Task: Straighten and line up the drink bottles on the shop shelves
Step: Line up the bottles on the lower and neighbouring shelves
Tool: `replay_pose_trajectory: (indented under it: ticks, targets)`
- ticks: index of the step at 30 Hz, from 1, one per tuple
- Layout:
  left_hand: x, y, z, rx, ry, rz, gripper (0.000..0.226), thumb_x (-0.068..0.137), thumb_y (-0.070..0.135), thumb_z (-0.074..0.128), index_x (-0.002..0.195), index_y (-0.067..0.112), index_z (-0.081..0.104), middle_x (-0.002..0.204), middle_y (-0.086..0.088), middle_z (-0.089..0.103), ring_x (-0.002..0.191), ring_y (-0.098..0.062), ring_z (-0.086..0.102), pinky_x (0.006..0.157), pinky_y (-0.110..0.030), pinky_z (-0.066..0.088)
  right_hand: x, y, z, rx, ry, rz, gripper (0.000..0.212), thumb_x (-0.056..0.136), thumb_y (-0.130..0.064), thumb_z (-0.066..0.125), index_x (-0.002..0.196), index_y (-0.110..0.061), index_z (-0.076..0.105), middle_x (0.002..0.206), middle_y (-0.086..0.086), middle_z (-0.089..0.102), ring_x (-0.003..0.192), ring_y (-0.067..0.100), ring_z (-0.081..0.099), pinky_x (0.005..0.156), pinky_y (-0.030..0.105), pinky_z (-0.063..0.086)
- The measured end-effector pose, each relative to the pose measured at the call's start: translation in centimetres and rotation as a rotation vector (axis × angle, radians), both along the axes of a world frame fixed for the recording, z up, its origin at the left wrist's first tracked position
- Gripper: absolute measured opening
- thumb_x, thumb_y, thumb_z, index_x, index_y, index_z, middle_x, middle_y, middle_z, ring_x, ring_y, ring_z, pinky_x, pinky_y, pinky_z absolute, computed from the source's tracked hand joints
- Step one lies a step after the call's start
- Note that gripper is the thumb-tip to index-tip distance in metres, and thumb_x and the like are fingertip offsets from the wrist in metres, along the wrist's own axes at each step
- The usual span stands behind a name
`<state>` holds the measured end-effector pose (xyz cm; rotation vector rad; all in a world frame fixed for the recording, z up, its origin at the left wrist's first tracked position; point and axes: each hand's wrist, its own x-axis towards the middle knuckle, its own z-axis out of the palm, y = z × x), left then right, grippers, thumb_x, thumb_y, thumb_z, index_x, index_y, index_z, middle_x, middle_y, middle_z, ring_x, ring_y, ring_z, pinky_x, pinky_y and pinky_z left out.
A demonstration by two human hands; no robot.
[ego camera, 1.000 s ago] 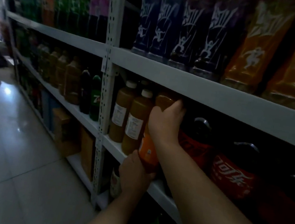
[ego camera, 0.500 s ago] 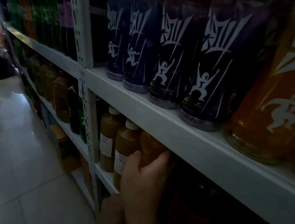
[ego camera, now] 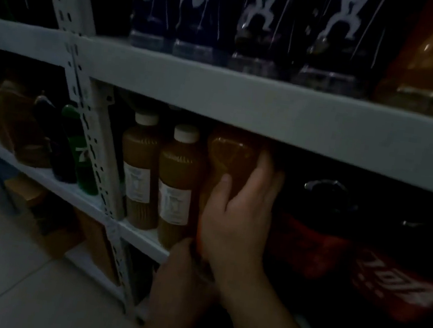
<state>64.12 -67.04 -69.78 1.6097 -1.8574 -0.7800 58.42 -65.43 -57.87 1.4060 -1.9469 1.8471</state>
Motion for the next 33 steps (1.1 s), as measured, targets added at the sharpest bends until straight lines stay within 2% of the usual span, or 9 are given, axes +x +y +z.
replay_pose_trajectory:
  ticks: [3,5,9,14,18,22,25,29,33]
  targets:
    - [0.2,0.0,-1.5,-0.049,0.071,-0.020,0.084,0.054,0.090,0.047,0.115,0.033,0.049,0.098,0.015,0.043,0.083,-0.011,0.053,0.071,-0.031,0.044,0.1,0.2,0.1,0.049,0.056,-0.035,0.062,0.091,-0.021,0.054,0.145,-0.023,0.023,0.140,0.006,0.030,0.114,0.015,0.038,0.083,0.021,0.033]
    - [0.3,-0.1,-2.8,-0.084,0.140,0.040,0.107,0.033,0.103,0.027,0.113,0.036,0.047,0.101,0.014,0.044,0.088,-0.013,0.056,0.071,-0.037,0.050,0.3,0.5,0.3,0.078,0.077,-0.057,0.064,0.090,-0.022,0.057,0.144,-0.027,0.021,0.140,0.005,0.028,0.113,0.021,0.046,0.080,0.023,0.037]
    - [0.8,-0.3,-3.6,-0.156,0.216,-0.056,0.103,0.039,0.099,0.044,0.120,0.036,0.045,0.108,0.014,0.048,0.093,-0.009,0.055,0.073,-0.036,0.051,0.9,0.9,0.6,0.128,0.077,-0.104,0.072,0.084,-0.013,0.055,0.141,-0.035,0.017,0.139,0.007,0.029,0.109,0.028,0.052,0.080,0.029,0.040]
    - [2.4,-0.4,-3.6,-0.231,0.171,-0.193,0.091,0.054,0.083,0.060,0.130,0.036,0.042,0.116,0.015,0.049,0.098,-0.005,0.053,0.070,-0.026,0.041,0.7,0.5,0.9,0.234,-0.110,-0.011,0.088,0.082,-0.020,0.058,0.148,-0.026,0.001,0.149,0.008,0.020,0.135,0.029,0.028,0.109,0.044,0.031]
    - [2.9,-0.5,-3.9,-0.213,0.280,-0.202,0.076,0.067,0.068,0.068,0.129,0.032,0.042,0.119,0.015,0.058,0.105,-0.011,0.058,0.075,-0.024,0.042,0.6,-0.4,0.6,0.190,-0.124,-0.005,0.083,0.087,-0.017,0.056,0.149,-0.023,0.002,0.152,0.009,0.021,0.136,0.028,0.029,0.104,0.034,0.029]
    - [2.5,0.1,-3.8,-0.297,0.176,-0.175,0.070,0.078,0.064,0.059,0.132,0.027,0.036,0.119,0.004,0.061,0.101,-0.019,0.061,0.069,-0.026,0.038,0.9,-1.0,-0.9,0.227,-0.029,-0.126,0.077,0.093,-0.021,0.052,0.150,-0.017,0.001,0.151,0.012,0.028,0.134,0.030,0.034,0.106,0.039,0.032]
    - [2.1,0.6,-3.2,-0.304,0.098,-0.131,0.077,0.076,0.068,0.055,0.136,0.025,0.033,0.119,0.000,0.058,0.100,-0.022,0.060,0.072,-0.032,0.045,1.2,-1.3,-1.3,0.247,-0.017,-0.209,0.078,0.091,-0.025,0.055,0.149,-0.017,0.003,0.146,0.014,0.035,0.130,0.032,0.040,0.103,0.045,0.039]
    - [2.5,0.7,-2.9,-0.263,0.074,-0.158,0.098,0.063,0.078,0.049,0.141,0.022,0.030,0.121,-0.001,0.043,0.104,-0.022,0.054,0.074,-0.034,0.046,1.9,-1.2,-1.6,0.261,0.070,-0.363,0.083,0.086,-0.035,0.062,0.148,-0.011,0.012,0.139,0.018,0.036,0.128,0.034,0.038,0.097,0.044,0.039]
    - [2.5,0.2,-3.2,-0.265,0.127,-0.153,0.086,0.063,0.067,0.060,0.132,0.019,0.039,0.120,0.000,0.041,0.103,-0.021,0.054,0.068,-0.028,0.040,2.6,-0.5,-2.2,0.281,0.107,-0.399,0.087,0.086,-0.038,0.063,0.149,-0.013,0.009,0.142,0.015,0.030,0.131,0.031,0.031,0.102,0.041,0.035]
